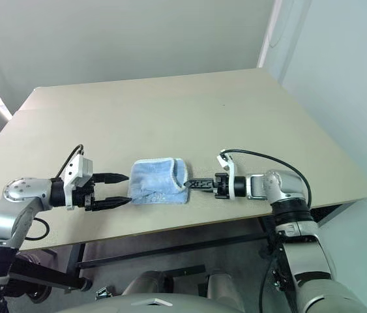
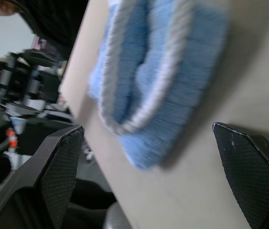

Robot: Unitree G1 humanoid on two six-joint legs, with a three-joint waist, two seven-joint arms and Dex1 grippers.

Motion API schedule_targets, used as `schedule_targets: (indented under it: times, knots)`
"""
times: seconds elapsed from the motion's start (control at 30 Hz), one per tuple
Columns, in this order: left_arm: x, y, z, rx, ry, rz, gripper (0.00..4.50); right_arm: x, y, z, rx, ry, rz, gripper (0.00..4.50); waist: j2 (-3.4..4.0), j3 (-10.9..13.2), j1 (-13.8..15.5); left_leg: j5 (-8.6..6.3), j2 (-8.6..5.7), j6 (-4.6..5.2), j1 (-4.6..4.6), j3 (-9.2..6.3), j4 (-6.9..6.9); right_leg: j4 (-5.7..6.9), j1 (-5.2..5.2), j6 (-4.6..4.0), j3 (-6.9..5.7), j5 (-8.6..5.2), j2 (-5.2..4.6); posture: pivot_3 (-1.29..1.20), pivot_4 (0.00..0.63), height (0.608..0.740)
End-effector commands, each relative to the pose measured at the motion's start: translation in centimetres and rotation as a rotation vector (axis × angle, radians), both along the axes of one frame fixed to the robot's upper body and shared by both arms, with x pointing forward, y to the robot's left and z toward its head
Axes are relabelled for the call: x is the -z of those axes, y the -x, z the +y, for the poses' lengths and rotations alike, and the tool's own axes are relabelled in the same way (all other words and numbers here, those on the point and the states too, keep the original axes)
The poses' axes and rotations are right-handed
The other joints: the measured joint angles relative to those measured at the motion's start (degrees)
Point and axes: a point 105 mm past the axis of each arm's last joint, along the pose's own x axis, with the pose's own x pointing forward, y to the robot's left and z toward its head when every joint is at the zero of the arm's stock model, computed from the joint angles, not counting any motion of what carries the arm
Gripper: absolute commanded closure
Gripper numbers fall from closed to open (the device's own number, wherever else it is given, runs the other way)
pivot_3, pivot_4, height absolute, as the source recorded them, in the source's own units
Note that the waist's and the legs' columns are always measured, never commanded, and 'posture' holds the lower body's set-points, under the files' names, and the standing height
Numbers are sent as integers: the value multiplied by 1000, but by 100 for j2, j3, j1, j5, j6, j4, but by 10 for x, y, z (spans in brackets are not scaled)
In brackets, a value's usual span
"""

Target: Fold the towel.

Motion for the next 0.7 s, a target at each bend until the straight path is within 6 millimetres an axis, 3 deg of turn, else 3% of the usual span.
schedule_targets:
  times: [0.03, 0.3, 0.53, 0.7]
  knots:
    - [-12, 2, -4, -6, 20, -41, 1003, -10, -1, 22, -53, -56, 8, 0, 0, 0, 1, 0, 0, 0, 0, 0, -1, 0, -9, 0, 0, 0, 0, 0, 0, 740]
    - [-7, 5, -1, -30, 2, -36, 1003, -2, -12, 52, -38, -53, 43, 0, 6, -3, -30, -5, -1, -10, 4, 3, -4, 0, -13, -3, 6, 3, 5, 0, 0, 740]
    - [-6, -1, -2, -54, 6, -59, 1003, 5, -27, 50, 45, -1, 77, 0, 9, -4, -34, -8, 0, -16, 23, -5, -5, 6, -10, -18, 13, 13, 20, 0, 0, 740]
    - [0, -1, -3, -61, -5, -62, 958, -1, -23, 42, 27, -10, 65, 1667, 17, -1, -10, -8, 0, -17, 28, -8, -5, 6, -6, -20, 15, 13, 30, 0, 0, 740]
